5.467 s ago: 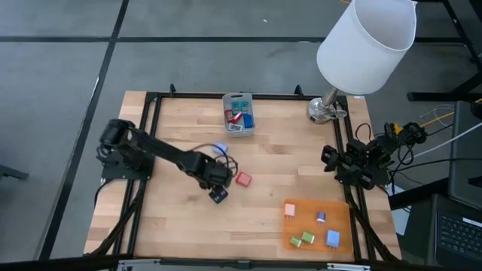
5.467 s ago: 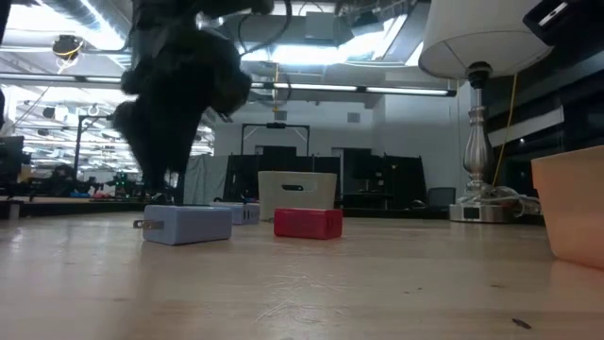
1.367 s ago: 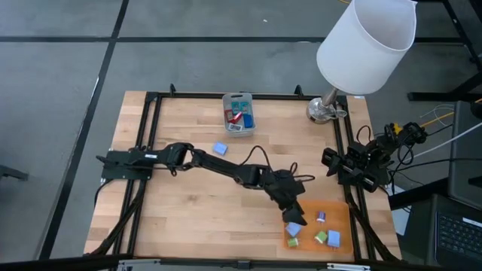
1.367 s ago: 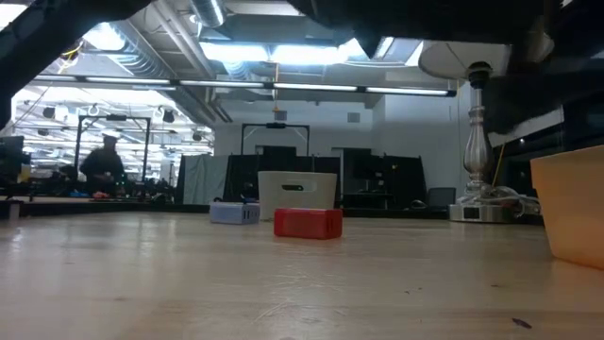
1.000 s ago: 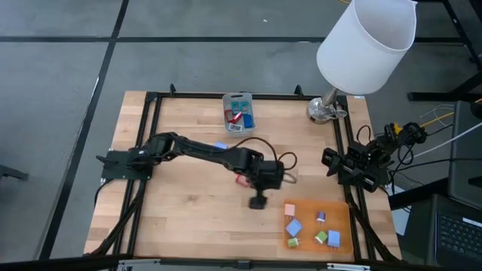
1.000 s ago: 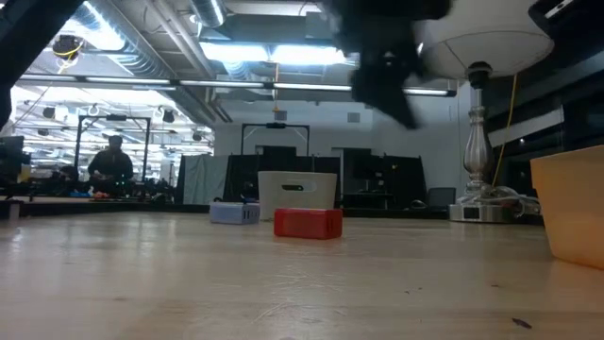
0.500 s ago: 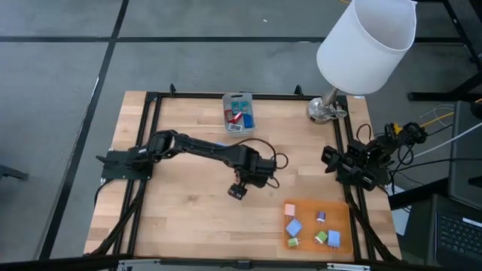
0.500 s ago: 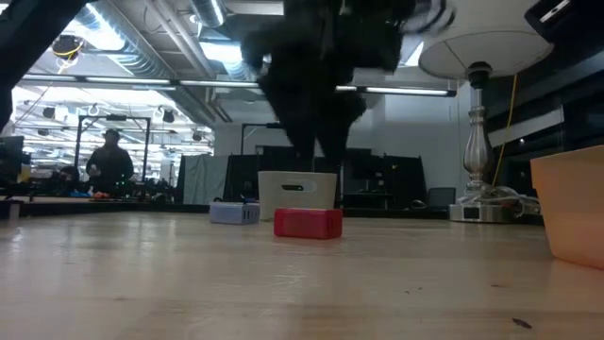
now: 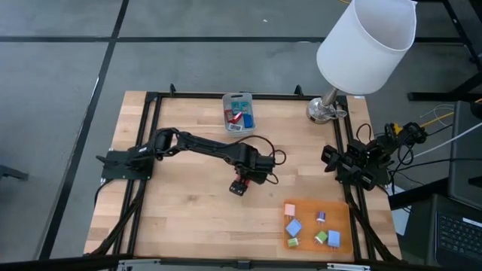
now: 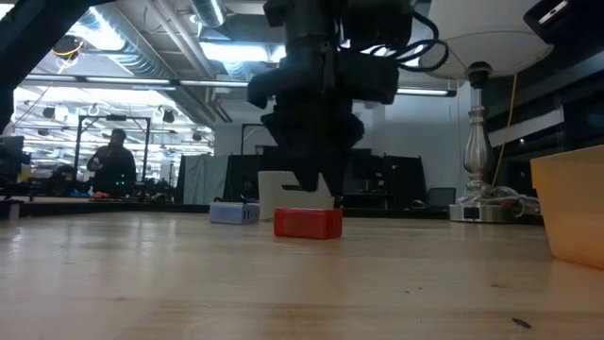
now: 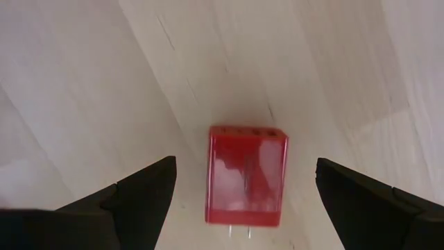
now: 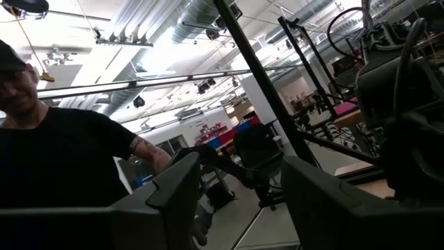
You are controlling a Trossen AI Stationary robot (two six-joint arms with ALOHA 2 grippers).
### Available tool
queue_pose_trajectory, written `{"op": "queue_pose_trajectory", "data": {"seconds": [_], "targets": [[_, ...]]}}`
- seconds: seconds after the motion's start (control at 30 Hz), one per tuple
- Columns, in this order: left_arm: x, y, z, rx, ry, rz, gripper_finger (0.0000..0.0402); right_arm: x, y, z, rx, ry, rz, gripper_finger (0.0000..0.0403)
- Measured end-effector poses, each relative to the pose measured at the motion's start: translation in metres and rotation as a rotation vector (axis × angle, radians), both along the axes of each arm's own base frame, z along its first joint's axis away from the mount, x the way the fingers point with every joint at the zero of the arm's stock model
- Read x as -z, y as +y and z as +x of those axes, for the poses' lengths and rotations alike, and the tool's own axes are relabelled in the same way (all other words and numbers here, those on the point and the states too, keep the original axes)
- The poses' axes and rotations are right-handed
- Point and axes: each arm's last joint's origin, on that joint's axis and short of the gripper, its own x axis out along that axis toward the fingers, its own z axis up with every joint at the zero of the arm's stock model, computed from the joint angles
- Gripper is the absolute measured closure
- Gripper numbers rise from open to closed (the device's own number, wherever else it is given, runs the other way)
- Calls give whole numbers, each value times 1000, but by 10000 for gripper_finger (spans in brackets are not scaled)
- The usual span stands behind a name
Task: Pick & Place Office items
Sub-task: Put the red charger adapter into the orange bin
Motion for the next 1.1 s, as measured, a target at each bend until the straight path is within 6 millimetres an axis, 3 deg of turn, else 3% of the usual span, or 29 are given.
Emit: {"op": "queue_pose_trajectory", "data": {"seconds": [0.2, 0.4, 0.6, 0.7, 0.87, 1.1], "targets": [[4, 0, 2, 2, -1, -17, 64, 0, 0, 0, 1, 0, -2, 202], [37, -3, 6, -21, 86, -32, 64, 0, 0, 0, 0, 0, -2, 202], [57, -5, 9, -75, 123, 12, 69, 0, 0, 0, -1, 4, 1, 202], [61, -5, 10, -150, 128, 2, 101, 0, 0, 0, -2, 2, 2, 202], [64, -3, 11, -213, 128, -6, 200, 0, 0, 0, -2, 3, 1, 202], [56, 1, 13, -350, 137, -136, 199, 0, 0, 0, -4, 2, -4, 202]]}}
